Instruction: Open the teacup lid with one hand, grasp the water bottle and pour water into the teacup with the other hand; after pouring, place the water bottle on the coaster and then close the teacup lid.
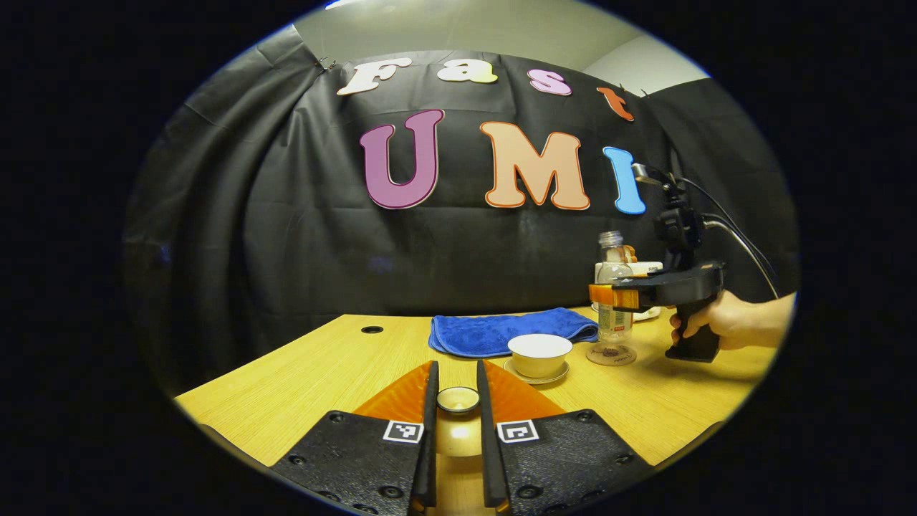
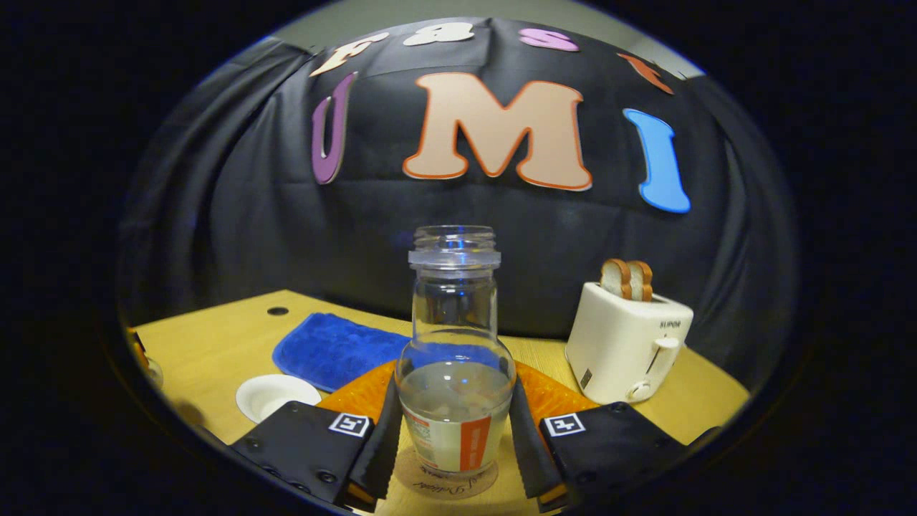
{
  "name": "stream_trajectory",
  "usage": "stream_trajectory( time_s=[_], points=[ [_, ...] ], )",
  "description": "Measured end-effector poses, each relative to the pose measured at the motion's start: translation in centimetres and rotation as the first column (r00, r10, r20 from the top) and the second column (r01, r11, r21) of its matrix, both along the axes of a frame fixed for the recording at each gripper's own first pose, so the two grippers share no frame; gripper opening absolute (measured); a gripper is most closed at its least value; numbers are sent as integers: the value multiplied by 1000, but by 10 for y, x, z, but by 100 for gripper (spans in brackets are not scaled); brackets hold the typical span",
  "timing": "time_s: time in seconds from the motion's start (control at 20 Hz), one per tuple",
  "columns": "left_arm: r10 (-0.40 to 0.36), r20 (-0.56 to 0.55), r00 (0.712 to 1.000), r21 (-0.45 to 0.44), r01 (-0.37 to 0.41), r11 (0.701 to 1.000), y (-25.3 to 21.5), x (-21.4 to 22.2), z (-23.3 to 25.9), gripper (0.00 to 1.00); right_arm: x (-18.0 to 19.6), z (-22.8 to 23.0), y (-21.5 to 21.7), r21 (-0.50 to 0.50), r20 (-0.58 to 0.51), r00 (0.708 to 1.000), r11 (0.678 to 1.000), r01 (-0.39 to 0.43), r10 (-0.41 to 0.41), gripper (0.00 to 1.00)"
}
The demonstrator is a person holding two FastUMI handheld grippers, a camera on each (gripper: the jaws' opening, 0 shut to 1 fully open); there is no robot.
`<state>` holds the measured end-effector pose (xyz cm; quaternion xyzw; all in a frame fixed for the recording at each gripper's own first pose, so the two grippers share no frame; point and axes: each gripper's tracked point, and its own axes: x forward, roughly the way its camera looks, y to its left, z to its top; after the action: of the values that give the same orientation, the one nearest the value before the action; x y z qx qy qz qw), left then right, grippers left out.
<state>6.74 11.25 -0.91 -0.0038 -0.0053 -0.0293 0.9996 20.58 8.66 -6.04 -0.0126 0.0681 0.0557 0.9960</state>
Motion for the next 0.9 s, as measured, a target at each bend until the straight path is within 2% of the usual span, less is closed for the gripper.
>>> stream_trajectory(
  time_s=[0.15,0.75,0.9],
  points=[
    [4,0,1000,0,-4,1000,1,0,-1,23,0,-4,1,69,-17,1000,998,15,-14,72],
    [4,-1,1000,0,-4,1000,1,0,-1,23,5,-6,1,15,55,998,1000,-24,24,73],
    [4,-1,1000,-1,-4,1000,1,1,-2,23,5,-5,2,26,64,998,1000,-8,6,73]
  ],
)
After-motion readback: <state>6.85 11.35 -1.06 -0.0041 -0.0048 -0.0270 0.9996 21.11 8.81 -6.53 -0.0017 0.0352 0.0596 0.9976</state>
